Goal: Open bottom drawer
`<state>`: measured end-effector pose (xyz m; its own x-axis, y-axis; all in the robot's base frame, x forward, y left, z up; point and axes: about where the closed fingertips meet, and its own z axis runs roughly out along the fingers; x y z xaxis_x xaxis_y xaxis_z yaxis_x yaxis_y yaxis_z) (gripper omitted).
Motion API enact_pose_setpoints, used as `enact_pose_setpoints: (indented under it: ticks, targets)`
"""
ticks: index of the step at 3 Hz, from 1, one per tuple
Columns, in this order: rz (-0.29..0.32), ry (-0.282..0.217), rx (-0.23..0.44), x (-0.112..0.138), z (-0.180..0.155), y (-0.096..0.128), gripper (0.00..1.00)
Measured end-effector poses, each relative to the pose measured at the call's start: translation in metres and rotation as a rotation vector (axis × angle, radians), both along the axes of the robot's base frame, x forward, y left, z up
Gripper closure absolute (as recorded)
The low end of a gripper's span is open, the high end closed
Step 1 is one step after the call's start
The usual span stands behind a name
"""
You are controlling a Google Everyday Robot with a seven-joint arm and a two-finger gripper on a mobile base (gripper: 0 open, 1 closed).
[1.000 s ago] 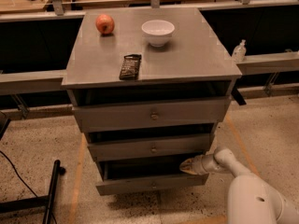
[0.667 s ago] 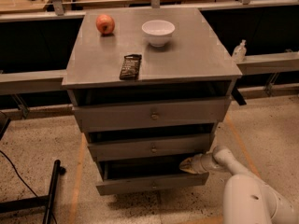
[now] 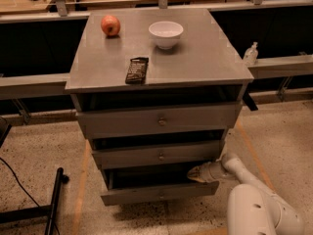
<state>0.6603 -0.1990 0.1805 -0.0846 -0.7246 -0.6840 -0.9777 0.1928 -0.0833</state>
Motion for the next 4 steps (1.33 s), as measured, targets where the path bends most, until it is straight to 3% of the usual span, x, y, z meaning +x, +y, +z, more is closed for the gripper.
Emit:
enact_pose_setpoints:
  ticks: [4]
  targets:
    - [0.000,0.000,0.000,-0.0002,0.0024,-0.0001,1.00]
